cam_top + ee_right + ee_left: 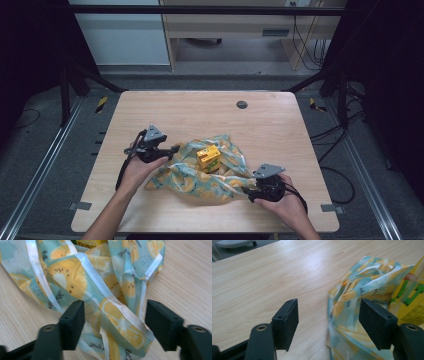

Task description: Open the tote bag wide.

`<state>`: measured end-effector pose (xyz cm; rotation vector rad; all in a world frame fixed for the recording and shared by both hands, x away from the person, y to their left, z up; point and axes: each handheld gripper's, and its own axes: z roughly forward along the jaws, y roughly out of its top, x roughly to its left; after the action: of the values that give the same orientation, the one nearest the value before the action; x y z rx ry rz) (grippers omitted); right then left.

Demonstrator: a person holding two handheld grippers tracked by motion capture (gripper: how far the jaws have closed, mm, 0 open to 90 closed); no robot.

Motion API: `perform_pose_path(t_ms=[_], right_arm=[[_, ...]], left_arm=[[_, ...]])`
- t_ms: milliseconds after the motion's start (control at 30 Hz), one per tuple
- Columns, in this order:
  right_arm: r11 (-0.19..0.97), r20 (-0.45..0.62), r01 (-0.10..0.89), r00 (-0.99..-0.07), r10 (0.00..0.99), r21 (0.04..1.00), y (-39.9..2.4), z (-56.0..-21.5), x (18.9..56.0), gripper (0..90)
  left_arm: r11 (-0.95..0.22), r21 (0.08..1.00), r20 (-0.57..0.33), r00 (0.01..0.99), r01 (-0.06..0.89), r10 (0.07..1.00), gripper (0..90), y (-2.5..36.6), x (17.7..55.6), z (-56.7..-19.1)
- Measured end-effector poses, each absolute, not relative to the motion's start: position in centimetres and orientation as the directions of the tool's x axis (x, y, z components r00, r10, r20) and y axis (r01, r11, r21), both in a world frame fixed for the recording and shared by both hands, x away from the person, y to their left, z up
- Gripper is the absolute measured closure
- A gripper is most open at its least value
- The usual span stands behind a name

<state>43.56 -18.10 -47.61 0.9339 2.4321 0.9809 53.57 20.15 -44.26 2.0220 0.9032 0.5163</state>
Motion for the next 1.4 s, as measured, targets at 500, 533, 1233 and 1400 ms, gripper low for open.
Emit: perform_pose_path(t_ms=[500,533,1233,1400], right_arm=[[0.473,-0.069,0.373,-0.724,0.687,0.798,-18.3,-44.0,43.5,6.4],[0.465,-0.072,0.37,-0.716,0.694,0.804,-18.5,-43.7,43.6,6.4],[0.274,-0.042,0.473,-0.444,0.895,0.838,-24.3,-44.1,47.0,9.2],[0.25,-0.034,0.492,-0.407,0.913,0.834,-25.6,-45.7,47.3,9.2]], left_arm=[[-0.342,0.852,-0.006,0.66,0.397,0.751,15.6,20.0,52.2,-40.8],[-0.338,0.853,-0.006,0.655,0.397,0.755,15.1,20.2,52.0,-40.5],[-0.285,0.849,-0.02,0.566,0.445,0.824,6.3,28.1,49.1,-43.2],[-0.285,0.834,-0.012,0.531,0.473,0.847,3.4,29.6,48.5,-44.8]])
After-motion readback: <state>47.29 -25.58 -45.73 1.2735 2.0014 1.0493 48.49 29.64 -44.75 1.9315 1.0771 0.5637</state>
